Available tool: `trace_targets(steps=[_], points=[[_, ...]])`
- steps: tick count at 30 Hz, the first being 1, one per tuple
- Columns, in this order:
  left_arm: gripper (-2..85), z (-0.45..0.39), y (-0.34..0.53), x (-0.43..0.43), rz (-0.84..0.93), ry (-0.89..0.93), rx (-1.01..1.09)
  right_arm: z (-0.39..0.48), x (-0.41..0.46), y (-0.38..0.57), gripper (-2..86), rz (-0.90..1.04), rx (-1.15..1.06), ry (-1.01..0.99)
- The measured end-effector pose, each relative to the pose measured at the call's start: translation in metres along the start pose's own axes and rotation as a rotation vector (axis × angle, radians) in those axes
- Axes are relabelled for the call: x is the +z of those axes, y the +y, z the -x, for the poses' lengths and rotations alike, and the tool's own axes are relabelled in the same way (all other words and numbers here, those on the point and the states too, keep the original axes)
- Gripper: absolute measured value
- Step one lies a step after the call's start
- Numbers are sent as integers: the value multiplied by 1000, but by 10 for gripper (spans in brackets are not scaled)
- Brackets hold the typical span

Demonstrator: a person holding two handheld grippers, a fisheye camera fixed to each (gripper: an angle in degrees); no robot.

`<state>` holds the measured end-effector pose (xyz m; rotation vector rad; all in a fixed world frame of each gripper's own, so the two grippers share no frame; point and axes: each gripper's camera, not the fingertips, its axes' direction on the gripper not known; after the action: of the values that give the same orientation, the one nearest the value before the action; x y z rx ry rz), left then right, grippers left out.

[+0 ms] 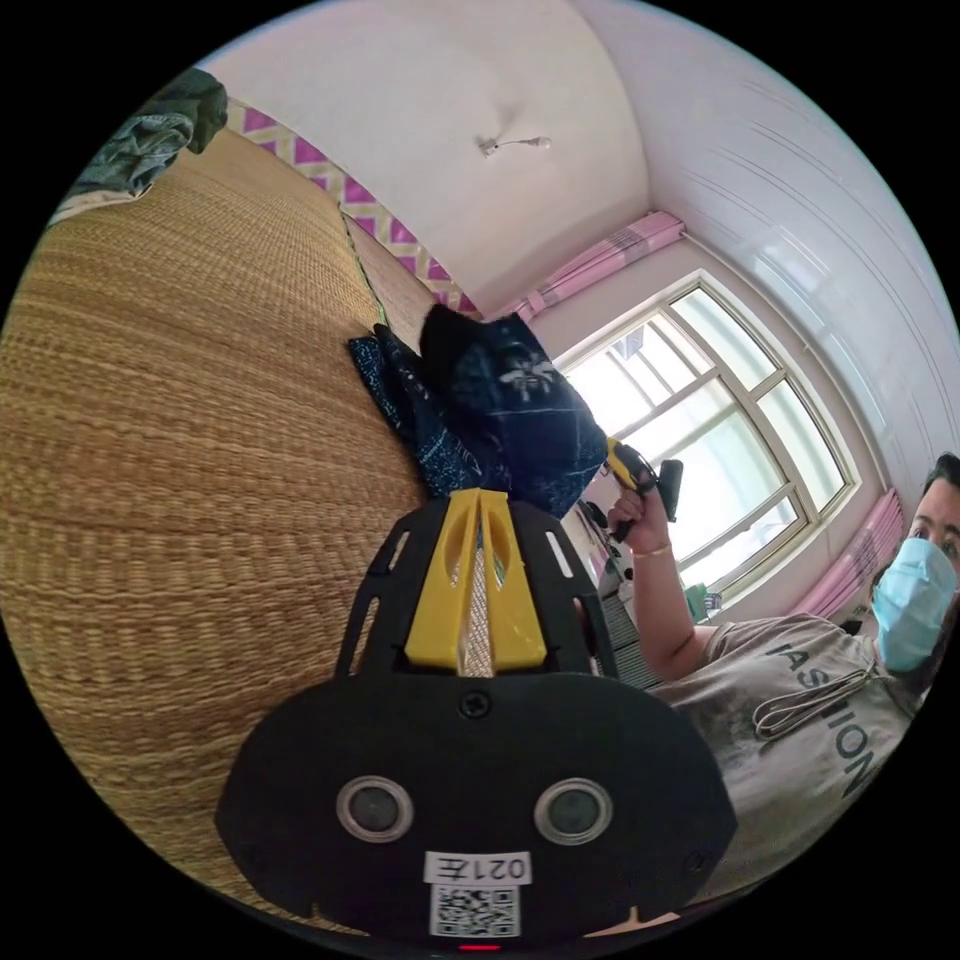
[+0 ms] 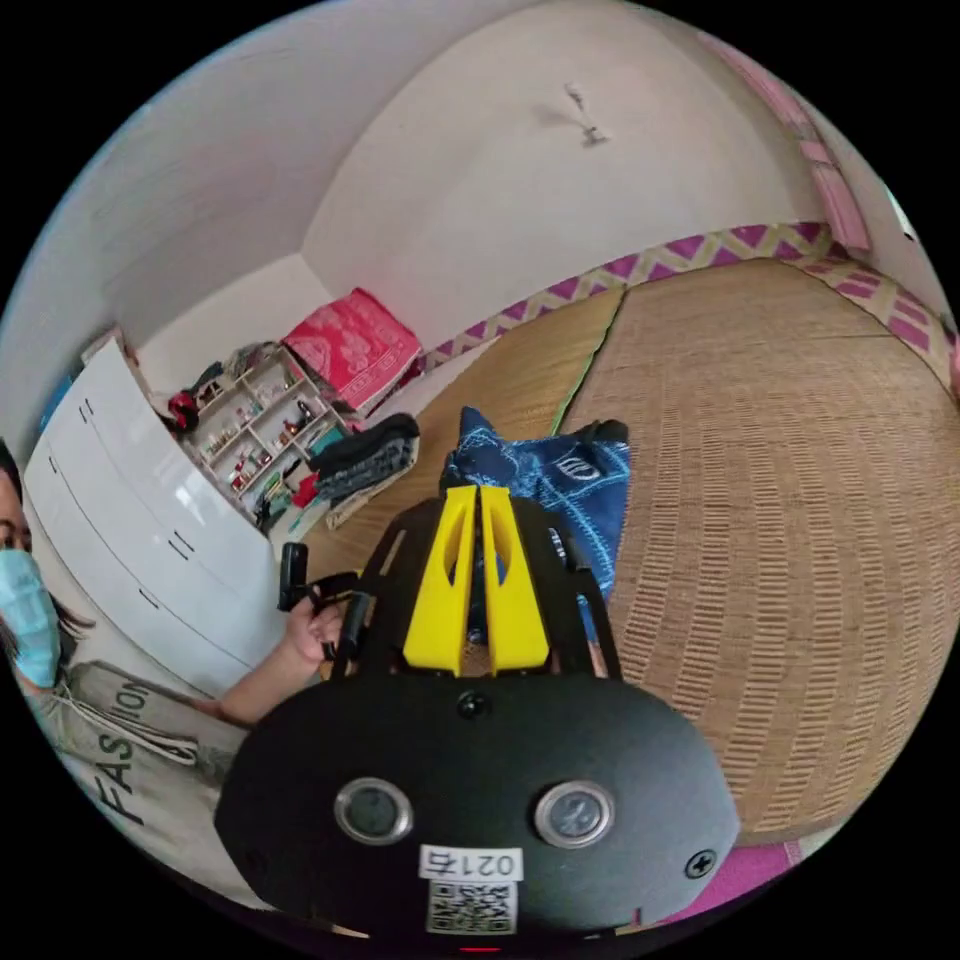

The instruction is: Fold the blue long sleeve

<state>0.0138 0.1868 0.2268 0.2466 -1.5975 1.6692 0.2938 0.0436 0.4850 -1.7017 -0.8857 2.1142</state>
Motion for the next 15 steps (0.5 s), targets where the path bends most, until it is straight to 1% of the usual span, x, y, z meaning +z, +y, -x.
trace_targets(steps=[2, 3, 5, 6, 8, 10, 12, 14, 15], points=[[-9, -2, -10, 0, 8, -7, -5, -82, -66, 0, -8, -70, 76, 119], [-9, -2, -12, 1, 10, -8, -7, -104, -81, 1, -7, -74, 101, 145], [-8, -4, -22, 2, 20, -16, -18, -200, -123, 17, -6, -44, 220, 237], [-8, -5, -25, 2, 24, -21, -22, -225, -127, 24, -6, -19, 250, 243], [-3, -6, -39, 9, 62, -31, -49, -321, -128, 64, -4, 73, 402, 223], [7, -11, -52, 18, 99, -33, -63, -378, -123, 103, -3, 151, 523, 197], [28, -21, -65, 31, 142, -22, -72, -405, -134, 136, -1, 95, 576, 124], [62, -38, -80, 56, 204, -4, -64, -402, -157, 163, 6, -23, 550, 157], [70, -43, -84, 63, 220, -16, -60, -397, -160, 167, 10, -39, 525, 177]])
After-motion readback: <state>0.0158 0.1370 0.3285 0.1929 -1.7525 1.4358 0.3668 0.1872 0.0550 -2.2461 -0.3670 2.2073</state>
